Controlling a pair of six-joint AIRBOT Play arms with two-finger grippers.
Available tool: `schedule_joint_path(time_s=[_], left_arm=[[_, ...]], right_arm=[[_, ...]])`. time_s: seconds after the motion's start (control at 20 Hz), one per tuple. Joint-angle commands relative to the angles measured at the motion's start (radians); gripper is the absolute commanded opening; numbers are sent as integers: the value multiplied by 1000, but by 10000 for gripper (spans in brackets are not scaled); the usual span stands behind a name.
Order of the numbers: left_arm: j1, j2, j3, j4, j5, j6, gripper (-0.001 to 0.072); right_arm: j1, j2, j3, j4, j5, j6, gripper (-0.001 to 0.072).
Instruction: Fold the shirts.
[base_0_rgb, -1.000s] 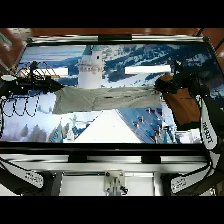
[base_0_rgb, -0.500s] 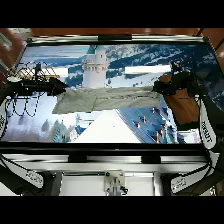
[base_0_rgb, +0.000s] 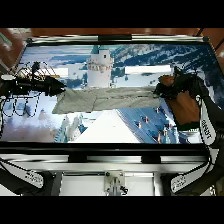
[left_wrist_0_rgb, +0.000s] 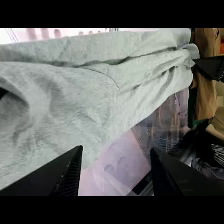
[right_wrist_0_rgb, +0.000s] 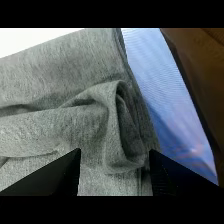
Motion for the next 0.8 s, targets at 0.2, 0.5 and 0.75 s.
schedule_joint_path(time_s=[0.2, 0.5, 0.75], left_arm=[[-34, 37, 1, -1, -34, 18, 461], [-89, 46, 1, -1, -34, 18, 461], [-166, 46, 1, -1, -19, 17, 165]], right_arm=[[39, -55, 1, 109, -34, -13, 549], [58, -58, 1, 107, -19, 0, 70], [58, 81, 1, 109, -89, -66, 69]])
